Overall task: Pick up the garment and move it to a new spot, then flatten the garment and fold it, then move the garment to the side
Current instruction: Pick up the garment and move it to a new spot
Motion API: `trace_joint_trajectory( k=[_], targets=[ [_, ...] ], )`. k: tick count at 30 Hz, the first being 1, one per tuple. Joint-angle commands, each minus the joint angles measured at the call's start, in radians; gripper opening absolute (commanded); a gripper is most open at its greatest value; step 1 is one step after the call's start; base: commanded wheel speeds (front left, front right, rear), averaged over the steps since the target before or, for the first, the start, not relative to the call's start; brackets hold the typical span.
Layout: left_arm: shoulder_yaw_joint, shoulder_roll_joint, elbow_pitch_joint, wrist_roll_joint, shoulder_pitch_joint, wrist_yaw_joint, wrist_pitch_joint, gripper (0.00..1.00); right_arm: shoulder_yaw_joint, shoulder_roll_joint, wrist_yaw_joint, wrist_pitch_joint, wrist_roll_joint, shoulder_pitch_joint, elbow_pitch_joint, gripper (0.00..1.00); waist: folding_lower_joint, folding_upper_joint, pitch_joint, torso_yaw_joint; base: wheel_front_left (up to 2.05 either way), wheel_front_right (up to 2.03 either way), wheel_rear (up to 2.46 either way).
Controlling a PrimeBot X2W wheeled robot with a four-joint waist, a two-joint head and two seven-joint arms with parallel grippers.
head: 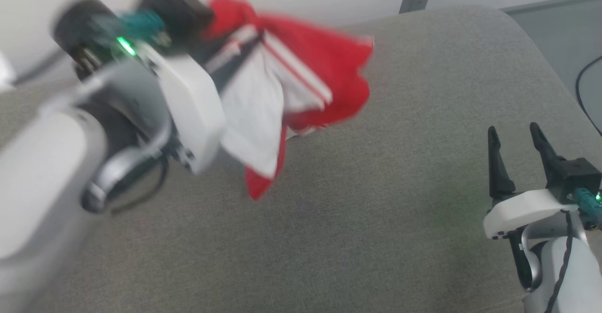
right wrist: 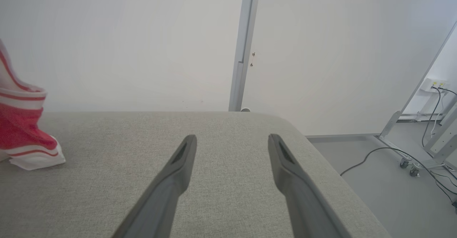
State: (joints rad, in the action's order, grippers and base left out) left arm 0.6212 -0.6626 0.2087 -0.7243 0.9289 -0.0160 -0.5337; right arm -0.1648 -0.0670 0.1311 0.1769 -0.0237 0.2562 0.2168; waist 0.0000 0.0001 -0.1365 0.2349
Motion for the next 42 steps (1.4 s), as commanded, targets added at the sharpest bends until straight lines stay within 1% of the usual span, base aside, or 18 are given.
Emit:
trace_joint_trajectory(
  k=[1,6,10,14,16,20,21,23,29,30,31,32,33,34,35,36,37,42],
  targets=[
    [0.018,0.005,-0.003,-0.013,-0.040,0.008,-0.015,0.00,-0.001,0.007,-0.001,0.012,0.001,0.002,0.009,1.00,0.0000,-0.0001,-0.012,0.005,0.00,0.00,0.00],
    [0.060,0.016,-0.028,-0.066,-0.151,0.042,-0.053,0.00,0.005,0.014,-0.001,0.027,0.003,0.001,0.034,1.00,0.0000,-0.0001,-0.026,0.004,0.00,0.00,0.00],
    [0.088,0.013,-0.054,-0.088,-0.246,0.067,-0.057,0.00,0.015,0.017,-0.001,0.035,0.007,0.008,0.051,1.00,0.0000,-0.0001,-0.037,0.001,0.00,0.00,0.00],
    [0.108,0.007,-0.087,-0.096,-0.306,0.071,-0.041,0.00,0.027,0.017,-0.001,0.043,0.013,0.014,0.065,1.00,0.0000,-0.0001,-0.042,-0.001,0.00,0.00,0.00],
    [0.123,0.005,-0.121,-0.088,-0.336,0.068,-0.031,0.00,0.039,0.017,-0.001,0.047,0.013,0.014,0.074,1.00,0.0000,-0.0001,-0.045,-0.003,0.00,0.00,0.00],
    [0.152,0.022,-0.212,-0.071,-0.382,0.061,0.008,0.00,0.050,0.017,-0.001,0.054,0.020,0.024,0.090,1.00,0.0000,-0.0001,-0.046,-0.010,0.00,0.00,0.00],
    [0.166,0.039,-0.263,-0.071,-0.399,0.053,0.027,0.00,0.052,0.017,-0.001,0.057,0.020,0.029,0.094,1.00,0.0000,-0.0001,-0.047,-0.014,0.00,0.00,0.00],
    [0.184,0.050,-0.321,-0.055,-0.405,0.046,0.036,0.00,0.056,0.017,-0.001,0.058,0.017,0.031,0.098,1.00,0.0000,-0.0001,-0.047,-0.019,0.00,0.00,0.00],
    [0.215,0.097,-0.454,-0.050,-0.393,0.007,0.061,0.00,0.061,0.017,-0.001,0.060,0.005,0.038,0.101,1.00,0.0000,-0.0001,-0.044,-0.032,0.00,0.00,0.00],
    [0.219,0.105,-0.474,-0.051,-0.390,-0.001,0.064,0.05,0.062,0.017,-0.001,0.059,0.003,0.039,0.102,1.00,0.0000,-0.0001,-0.042,-0.034,0.00,0.00,0.00],
    [0.226,0.112,-0.496,-0.048,-0.388,-0.006,0.067,0.19,0.062,0.017,-0.001,0.058,0.002,0.038,0.103,1.00,0.0000,-0.0001,-0.039,-0.037,0.00,0.00,0.00],
    [0.231,0.119,-0.515,-0.044,-0.387,-0.013,0.072,0.38,0.063,0.017,-0.001,0.058,0.001,0.038,0.104,1.00,0.0000,-0.0001,-0.035,-0.039,0.00,0.00,0.00],
    [0.235,0.126,-0.533,-0.043,-0.386,-0.019,0.076,0.45,0.065,0.017,-0.001,0.057,-0.002,0.037,0.107,1.00,0.0000,-0.0001,-0.031,-0.042,0.00,0.00,0.00],
    [0.237,0.135,-0.551,-0.050,-0.387,-0.024,0.080,0.48,0.065,0.017,-0.001,0.057,-0.003,0.036,0.109,1.00,0.0000,-0.0001,-0.026,-0.044,0.00,0.00,0.00],
    [0.241,0.141,-0.568,-0.052,-0.386,-0.030,0.082,0.58,0.065,0.017,-0.001,0.056,-0.005,0.034,0.111,1.00,0.0000,-0.0001,-0.020,-0.047,0.00,0.00,0.00],
    [0.248,0.145,-0.581,-0.046,-0.385,-0.035,0.086,0.71,0.064,0.017,-0.001,0.055,-0.007,0.032,0.112,1.00,0.0000,-0.0001,-0.014,-0.051,0.00,0.00,0.00],
    [0.251,0.152,-0.593,-0.045,-0.386,-0.040,0.092,1.00,0.065,0.017,-0.001,0.053,-0.009,0.030,0.113,1.00,0.0000,-0.0001,-0.007,-0.054,0.00,0.00,0.00],
    [0.267,0.165,-0.628,-0.051,-0.386,-0.062,0.100,1.00,0.066,0.017,-0.001,0.044,-0.018,0.016,0.114,1.00,0.0000,-0.0001,0.029,-0.075,0.00,0.00,0.00]
  ],
)
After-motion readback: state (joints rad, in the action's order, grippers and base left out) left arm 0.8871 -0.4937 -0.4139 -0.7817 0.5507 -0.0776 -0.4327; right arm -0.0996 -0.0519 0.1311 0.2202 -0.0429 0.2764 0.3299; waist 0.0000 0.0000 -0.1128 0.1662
